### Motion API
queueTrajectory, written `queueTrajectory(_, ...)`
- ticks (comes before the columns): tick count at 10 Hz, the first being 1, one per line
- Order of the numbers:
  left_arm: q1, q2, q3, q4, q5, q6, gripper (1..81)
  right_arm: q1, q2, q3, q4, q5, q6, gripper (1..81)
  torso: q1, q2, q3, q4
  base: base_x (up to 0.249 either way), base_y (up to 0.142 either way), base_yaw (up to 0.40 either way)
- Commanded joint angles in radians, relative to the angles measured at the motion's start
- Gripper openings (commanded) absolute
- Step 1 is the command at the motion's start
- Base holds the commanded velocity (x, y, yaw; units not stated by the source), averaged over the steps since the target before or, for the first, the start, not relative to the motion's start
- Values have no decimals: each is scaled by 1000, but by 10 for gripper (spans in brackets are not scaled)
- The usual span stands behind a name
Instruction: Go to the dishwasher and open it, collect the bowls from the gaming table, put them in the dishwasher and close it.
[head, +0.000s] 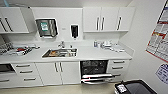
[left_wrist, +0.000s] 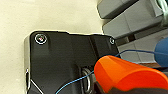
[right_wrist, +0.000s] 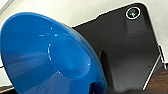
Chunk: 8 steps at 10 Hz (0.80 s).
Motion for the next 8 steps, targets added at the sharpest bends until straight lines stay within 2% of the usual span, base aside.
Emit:
queueTrajectory(1, -36, -27, 8, -2, 19, 1, 10, 40, -9, 15, -15, -32, -5, 10, 1, 0, 0, 0, 86, 0, 0)
queueTrajectory(2, -36, -27, 8, -2, 19, 1, 10, 40, -9, 15, -15, -32, -3, 10, 1, 0, 0, 0, 86, 0, 0)
queueTrajectory(8, -36, -27, 8, -2, 19, 1, 10, 41, -9, 13, -17, -32, -3, 10, 1, 0, 0, 0, 85, 66, 0)
